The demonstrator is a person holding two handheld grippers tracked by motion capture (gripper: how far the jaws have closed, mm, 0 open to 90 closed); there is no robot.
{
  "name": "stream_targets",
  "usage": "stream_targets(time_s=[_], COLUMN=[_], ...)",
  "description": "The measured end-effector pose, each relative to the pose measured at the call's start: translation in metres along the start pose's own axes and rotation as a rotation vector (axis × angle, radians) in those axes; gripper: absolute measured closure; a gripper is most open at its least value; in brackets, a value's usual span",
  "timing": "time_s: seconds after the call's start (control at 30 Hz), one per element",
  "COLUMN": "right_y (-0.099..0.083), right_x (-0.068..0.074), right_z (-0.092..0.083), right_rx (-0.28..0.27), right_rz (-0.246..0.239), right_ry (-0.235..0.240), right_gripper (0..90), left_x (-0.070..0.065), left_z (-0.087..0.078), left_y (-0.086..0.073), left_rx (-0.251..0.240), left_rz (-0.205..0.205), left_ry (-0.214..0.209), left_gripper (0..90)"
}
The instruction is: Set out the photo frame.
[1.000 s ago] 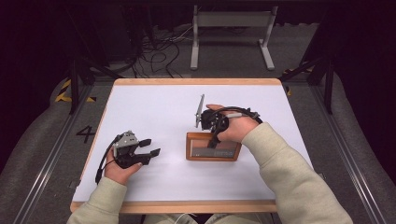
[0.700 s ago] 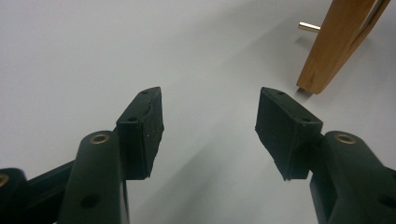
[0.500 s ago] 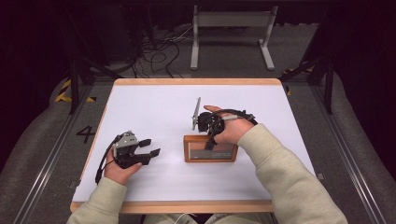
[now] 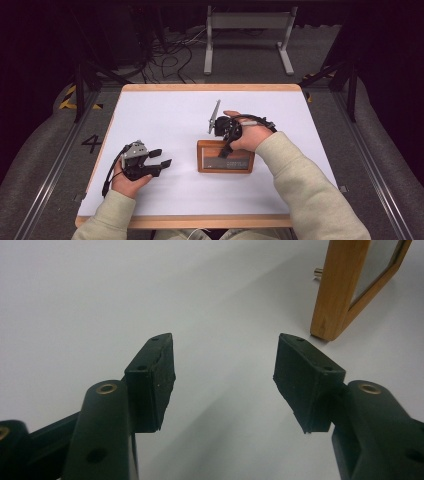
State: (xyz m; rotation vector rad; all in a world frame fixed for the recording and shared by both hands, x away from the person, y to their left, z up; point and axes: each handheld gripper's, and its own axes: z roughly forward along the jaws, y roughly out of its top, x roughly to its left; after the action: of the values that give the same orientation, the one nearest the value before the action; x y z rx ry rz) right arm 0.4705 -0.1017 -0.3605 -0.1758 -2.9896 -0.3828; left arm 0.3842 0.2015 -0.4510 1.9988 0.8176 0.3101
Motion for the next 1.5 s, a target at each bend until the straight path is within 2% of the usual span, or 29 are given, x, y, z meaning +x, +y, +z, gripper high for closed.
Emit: stream_targets(time_s=[0.1, 0.3, 0.4, 0.53, 0.63, 0.67, 0.7, 0.73, 0.83, 1.0, 1.1, 1.13, 1.17, 1.2, 1.23, 1.5], right_y=[-0.001, -0.006, -0.008, -0.009, -0.012, -0.014, -0.014, -0.016, -0.023, -0.036, -0.048, -0.056, -0.056, -0.065, -0.065, -0.1], right_x=[-0.002, -0.006, -0.007, -0.007, -0.006, -0.005, -0.005, -0.005, -0.002, 0.004, 0.008, 0.011, 0.011, 0.014, 0.014, 0.024], right_z=[0.0, -0.001, 0.001, 0.0, -0.004, -0.006, -0.006, -0.007, -0.017, -0.031, -0.038, -0.043, -0.043, -0.049, -0.049, -0.068], right_rx=[-0.007, -0.032, -0.033, -0.055, -0.072, -0.074, -0.074, -0.086, -0.13, -0.191, -0.242, -0.284, -0.284, -0.317, -0.317, -0.395], right_rz=[0.008, 0.065, 0.073, 0.095, 0.13, 0.168, 0.168, 0.179, 0.163, 0.184, 0.21, 0.234, 0.234, 0.254, 0.254, 0.308], right_ry=[-0.024, -0.073, -0.094, -0.103, -0.108, -0.106, -0.106, -0.109, -0.15, -0.198, -0.23, -0.249, -0.249, -0.268, -0.268, -0.314], right_gripper=[65.8, 45.7, 36.4, 33.2, 28.7, 26.9, 26.9, 25.6, 21.2, 14.9, 12.9, 11.3, 11.3, 10.2, 10.2, 8.0], left_x=[0.0, 0.001, 0.0, 0.0, 0.001, 0.0, 0.0, 0.0, 0.001, 0.001, 0.0, 0.001, 0.001, 0.001, 0.0, -0.001], left_z=[0.0, 0.0, 0.0, 0.0, 0.001, 0.002, 0.002, 0.002, 0.001, -0.002, -0.003, -0.003, -0.004, -0.004, -0.004, -0.005], left_y=[0.0, 0.0, 0.0, 0.0, 0.0, 0.0, 0.0, 0.0, -0.001, -0.003, -0.003, -0.003, -0.004, -0.004, -0.004, -0.001], left_rx=[-0.001, -0.002, -0.001, -0.001, -0.001, -0.001, -0.001, 0.001, 0.005, -0.001, -0.005, -0.009, -0.009, -0.007, -0.006, -0.014], left_rz=[0.0, 0.003, 0.005, 0.001, 0.006, 0.005, 0.005, 0.005, 0.004, -0.008, -0.02, -0.02, -0.022, -0.025, -0.027, -0.024], left_ry=[0.0, 0.001, 0.005, 0.005, 0.001, 0.001, 0.001, 0.002, 0.003, 0.008, 0.003, 0.002, 0.0, -0.003, -0.003, -0.014], left_gripper=[41.8, 41.5, 41.4, 41.2, 41.1, 41.0, 41.0, 41.0, 40.9, 40.2, 39.7, 39.3, 39.3, 39.3, 39.3, 37.3])
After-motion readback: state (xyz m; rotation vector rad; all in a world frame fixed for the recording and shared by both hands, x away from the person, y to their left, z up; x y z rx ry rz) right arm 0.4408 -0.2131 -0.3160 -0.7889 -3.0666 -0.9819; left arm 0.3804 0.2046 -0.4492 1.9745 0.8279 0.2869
